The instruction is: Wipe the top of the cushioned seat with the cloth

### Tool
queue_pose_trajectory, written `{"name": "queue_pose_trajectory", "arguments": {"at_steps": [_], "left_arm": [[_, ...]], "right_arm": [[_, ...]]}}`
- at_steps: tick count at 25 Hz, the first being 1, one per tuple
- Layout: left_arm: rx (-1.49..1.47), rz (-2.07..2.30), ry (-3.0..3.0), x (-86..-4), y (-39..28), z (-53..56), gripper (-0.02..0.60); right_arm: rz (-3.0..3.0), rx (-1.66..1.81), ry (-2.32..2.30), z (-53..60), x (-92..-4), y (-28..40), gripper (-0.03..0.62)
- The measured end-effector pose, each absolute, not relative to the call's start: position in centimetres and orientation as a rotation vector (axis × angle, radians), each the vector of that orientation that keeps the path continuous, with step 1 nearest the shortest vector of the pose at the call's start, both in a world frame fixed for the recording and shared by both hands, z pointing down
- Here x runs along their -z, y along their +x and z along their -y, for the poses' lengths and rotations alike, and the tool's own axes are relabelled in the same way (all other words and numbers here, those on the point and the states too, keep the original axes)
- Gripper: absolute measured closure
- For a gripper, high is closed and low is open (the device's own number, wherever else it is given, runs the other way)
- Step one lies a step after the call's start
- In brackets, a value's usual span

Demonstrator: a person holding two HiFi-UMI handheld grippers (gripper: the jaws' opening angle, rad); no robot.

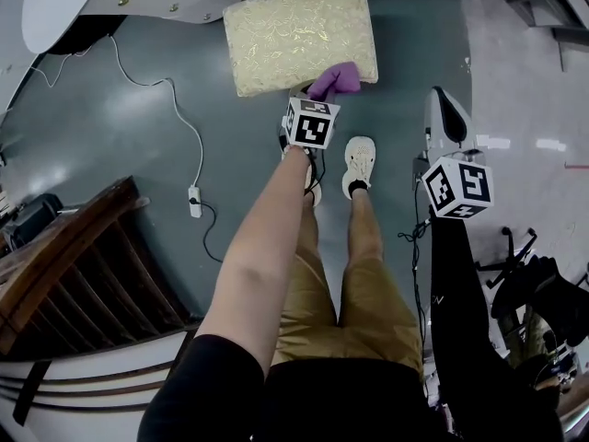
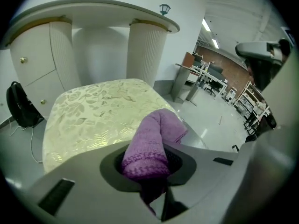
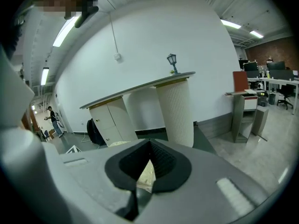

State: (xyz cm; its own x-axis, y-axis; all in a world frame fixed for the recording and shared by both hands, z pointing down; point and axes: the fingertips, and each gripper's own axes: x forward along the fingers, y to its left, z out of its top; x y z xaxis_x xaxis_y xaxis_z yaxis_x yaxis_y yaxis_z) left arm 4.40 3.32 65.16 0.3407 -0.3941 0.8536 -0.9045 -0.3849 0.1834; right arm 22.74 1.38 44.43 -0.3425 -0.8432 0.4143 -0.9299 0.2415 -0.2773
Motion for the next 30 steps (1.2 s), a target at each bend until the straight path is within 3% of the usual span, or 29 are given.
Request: {"name": "queue_pose_trajectory", "arguments": {"at_steps": [20, 30], "left_arm": [[-1.036, 1.367, 1.636, -66.1, -23.4, -7.5, 0.497], [-1.031, 1.379, 1.691, -63.1, -26.6, -6.7, 0.498]], "right_arm": [[2.387, -0.646, 1.551, 0.4, -42.7, 6.6, 0.594], [2.383, -0.579, 1.623, 1.6, -39.5, 5.3, 0.594]]}}
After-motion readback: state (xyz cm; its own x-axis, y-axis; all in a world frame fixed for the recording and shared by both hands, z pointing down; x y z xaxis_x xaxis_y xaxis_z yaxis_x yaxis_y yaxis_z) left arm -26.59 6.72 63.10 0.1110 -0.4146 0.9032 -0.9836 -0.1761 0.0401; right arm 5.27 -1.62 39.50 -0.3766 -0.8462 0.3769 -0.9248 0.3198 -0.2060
